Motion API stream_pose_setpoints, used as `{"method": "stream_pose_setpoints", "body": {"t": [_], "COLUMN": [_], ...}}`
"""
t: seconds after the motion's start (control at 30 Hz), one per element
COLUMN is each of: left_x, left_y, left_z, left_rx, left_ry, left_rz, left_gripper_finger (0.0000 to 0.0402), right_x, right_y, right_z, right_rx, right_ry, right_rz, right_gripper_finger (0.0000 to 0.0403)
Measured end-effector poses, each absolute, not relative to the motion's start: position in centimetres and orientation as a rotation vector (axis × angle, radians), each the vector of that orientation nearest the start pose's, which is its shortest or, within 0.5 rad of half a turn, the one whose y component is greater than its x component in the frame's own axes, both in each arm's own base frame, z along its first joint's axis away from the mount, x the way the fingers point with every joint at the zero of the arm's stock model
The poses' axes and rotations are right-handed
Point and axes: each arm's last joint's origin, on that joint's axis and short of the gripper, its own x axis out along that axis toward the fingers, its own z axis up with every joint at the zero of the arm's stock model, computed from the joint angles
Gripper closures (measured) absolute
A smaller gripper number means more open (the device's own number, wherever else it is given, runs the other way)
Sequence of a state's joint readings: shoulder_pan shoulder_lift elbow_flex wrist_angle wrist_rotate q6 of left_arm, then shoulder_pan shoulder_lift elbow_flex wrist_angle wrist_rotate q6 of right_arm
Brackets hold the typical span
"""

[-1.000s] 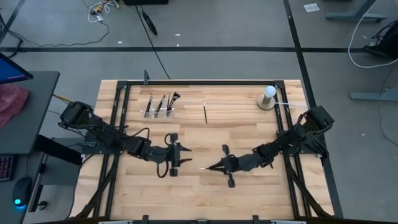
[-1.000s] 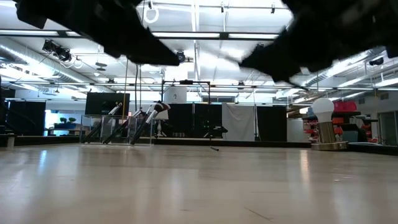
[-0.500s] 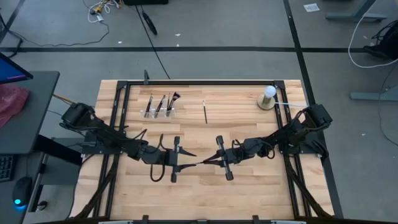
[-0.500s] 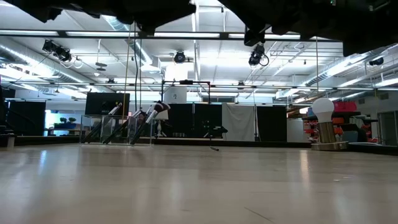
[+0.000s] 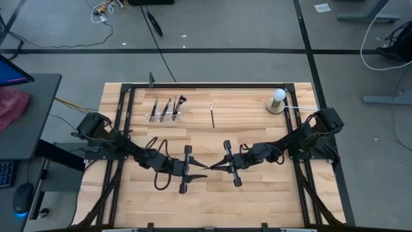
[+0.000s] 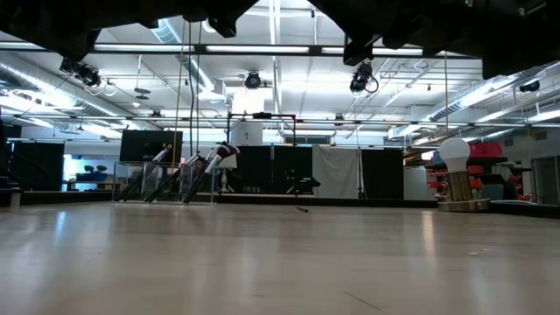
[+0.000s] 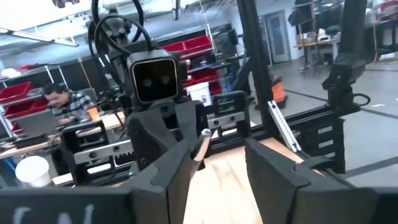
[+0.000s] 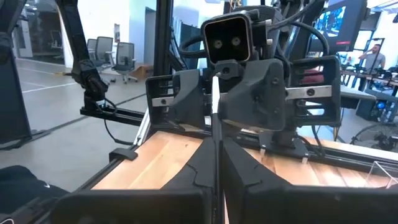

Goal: Put items in baskets/containers
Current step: Put the liner brush into the transparent organizer

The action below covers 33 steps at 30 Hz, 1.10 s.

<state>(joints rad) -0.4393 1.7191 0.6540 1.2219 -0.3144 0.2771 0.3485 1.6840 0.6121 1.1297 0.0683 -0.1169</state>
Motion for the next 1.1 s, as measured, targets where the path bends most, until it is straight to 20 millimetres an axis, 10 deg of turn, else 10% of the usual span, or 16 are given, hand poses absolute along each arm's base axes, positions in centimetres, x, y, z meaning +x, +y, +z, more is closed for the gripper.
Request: {"method": "stream_pose_setpoints", "body": {"t": [0.5, 1.1], "left_x": [29.8, 23.5], "left_y": [-12.8, -8.8], "left_z": [19.7, 25.0], "left_rx": [0.209, -0.002], "left_ry": [-0.185, 0.209], "left_rz": [-0.093, 0.326], "left_gripper_finger": [0.0386, 0.0385], "right_x": [29.8, 28.4], "right_y": [10.6, 9.1], "right_z": [18.4, 16.3], "right_rx": [-0.087, -0.057], "right_ry": [-0.063, 0.371], "right_rz": [0.277, -0.072], "right_gripper_finger": [0.0392, 0.0267]}}
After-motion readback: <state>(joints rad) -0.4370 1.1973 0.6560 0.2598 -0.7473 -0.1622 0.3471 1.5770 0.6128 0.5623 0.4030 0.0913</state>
